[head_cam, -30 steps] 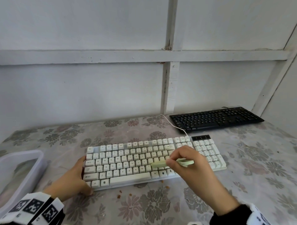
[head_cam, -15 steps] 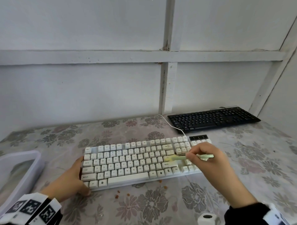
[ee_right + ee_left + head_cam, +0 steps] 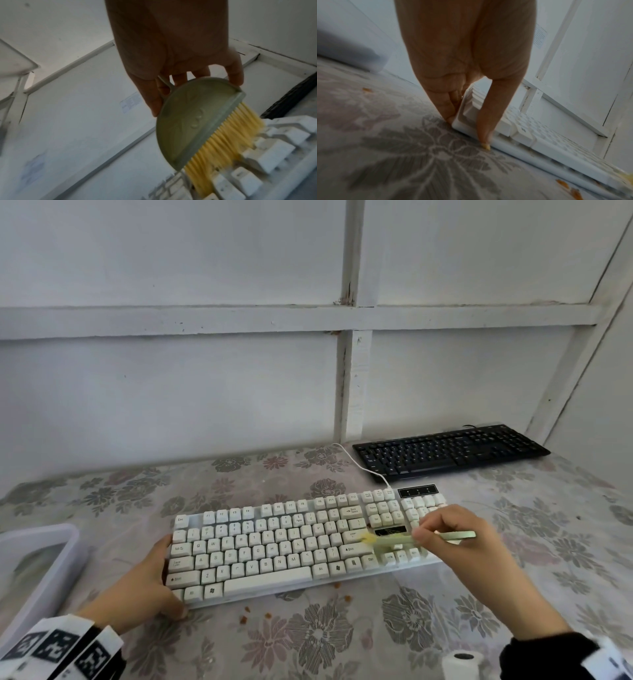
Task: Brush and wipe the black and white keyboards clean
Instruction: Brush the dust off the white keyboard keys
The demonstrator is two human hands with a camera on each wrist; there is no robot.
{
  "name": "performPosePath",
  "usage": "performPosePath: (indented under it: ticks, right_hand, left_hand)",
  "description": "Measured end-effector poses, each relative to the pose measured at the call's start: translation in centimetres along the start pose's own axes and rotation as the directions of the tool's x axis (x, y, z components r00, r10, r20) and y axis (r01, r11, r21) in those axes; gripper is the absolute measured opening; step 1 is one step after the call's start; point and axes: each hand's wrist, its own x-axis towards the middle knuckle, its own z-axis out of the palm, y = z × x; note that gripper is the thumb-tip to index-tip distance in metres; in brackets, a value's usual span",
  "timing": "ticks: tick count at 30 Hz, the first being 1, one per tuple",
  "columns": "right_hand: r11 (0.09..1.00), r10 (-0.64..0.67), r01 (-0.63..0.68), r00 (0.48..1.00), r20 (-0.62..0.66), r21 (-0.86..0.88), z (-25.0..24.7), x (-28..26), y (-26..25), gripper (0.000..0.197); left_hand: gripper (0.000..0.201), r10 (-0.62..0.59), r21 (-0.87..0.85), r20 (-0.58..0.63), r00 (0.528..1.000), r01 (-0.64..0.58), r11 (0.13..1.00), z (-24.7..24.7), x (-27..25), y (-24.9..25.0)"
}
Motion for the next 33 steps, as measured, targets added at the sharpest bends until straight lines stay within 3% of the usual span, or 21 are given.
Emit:
performPosePath:
  ticks: [4, 7, 9, 14, 16, 19, 21, 23, 26, 29, 31, 33]
  right_hand:
    - [0.984, -0.069, 0.055, 0.995, -0.078, -0.167, -0.1, 0.2, -0.3, 0.016]
    - [0.991, -0.104, 0.101, 0.994, -0.027, -0.089, -0.1, 0.1, -0.8, 0.019]
    - [0.986, -0.094, 0.090, 0.995, -0.025, -0.142, -0.4, 0.3, -0.4, 0.019]
    - [0.942, -0.062, -0.015, 0.974, -0.220, -0.335, -2.1, 1.0, 0.8, 0.022]
    - [0.969, -0.077, 0.026, 0.977, -0.200, -0.246, -2.6, 1.0, 0.2, 0.018]
    - [0.995, -0.070, 0.063, 0.994, -0.089, -0.074, -2.7, 0.8, -0.3, 0.030]
    - [0.987, -0.072, 0.058, 0.994, -0.086, -0.152, -2.8, 1.0, 0.6, 0.026]
    - [0.972, -0.037, -0.003, 0.985, -0.168, -0.236, -3.4, 1.1, 1.6, 0.020]
    - [0.923, -0.092, -0.030, 0.951, -0.295, -0.385, -4.0, 1.4, 2.0, 0.028]
    - [0.973, -0.108, 0.065, 0.976, -0.189, -0.219, -4.1, 1.2, 1.1, 0.026]
    - [0.993, -0.065, 0.058, 0.995, -0.076, -0.101, -3.9, 1.0, 1.0, 0.028]
    - [0.994, -0.050, 0.043, 0.996, -0.073, -0.100, -4.1, 1.2, 1.7, 0.026]
  left_hand:
    - [0.114, 0.005, 0.003, 0.007, 1.000, -0.005, 1.000, 0.0, 0.0, 0.0]
    - [0.115, 0.009, 0.016, 0.001, 1.000, -0.009, 1.000, -0.1, 0.0, 0.0]
    - [0.117, 0.008, 0.007, 0.001, 1.000, -0.008, 1.000, -0.1, 0.1, -0.2]
    - [0.121, 0.004, -0.016, 0.028, 1.000, -0.003, 1.000, -0.4, 0.4, -0.8]
    - [0.120, 0.007, -0.021, 0.030, 1.000, -0.006, 1.000, -0.4, 0.5, -0.9]
    - [0.121, 0.015, -0.016, 0.017, 1.000, -0.015, 1.000, -0.3, 0.6, -0.8]
    - [0.120, 0.016, -0.027, 0.016, 1.000, -0.016, 1.000, -0.2, 0.5, -0.6]
    - [0.119, 0.018, -0.023, 0.018, 1.000, -0.018, 1.000, -0.1, 0.3, -0.4]
    - [0.118, 0.006, -0.020, 0.008, 1.000, -0.006, 1.000, 0.0, 0.2, -0.3]
    - [0.119, -0.005, -0.018, -0.001, 1.000, 0.005, 1.000, -0.1, 0.3, -0.3]
    - [0.118, -0.006, -0.015, -0.003, 1.000, 0.006, 1.000, -0.1, 0.3, -0.2]
    - [0.118, -0.009, -0.020, 0.003, 1.000, 0.009, 1.000, 0.0, 0.3, 0.0]
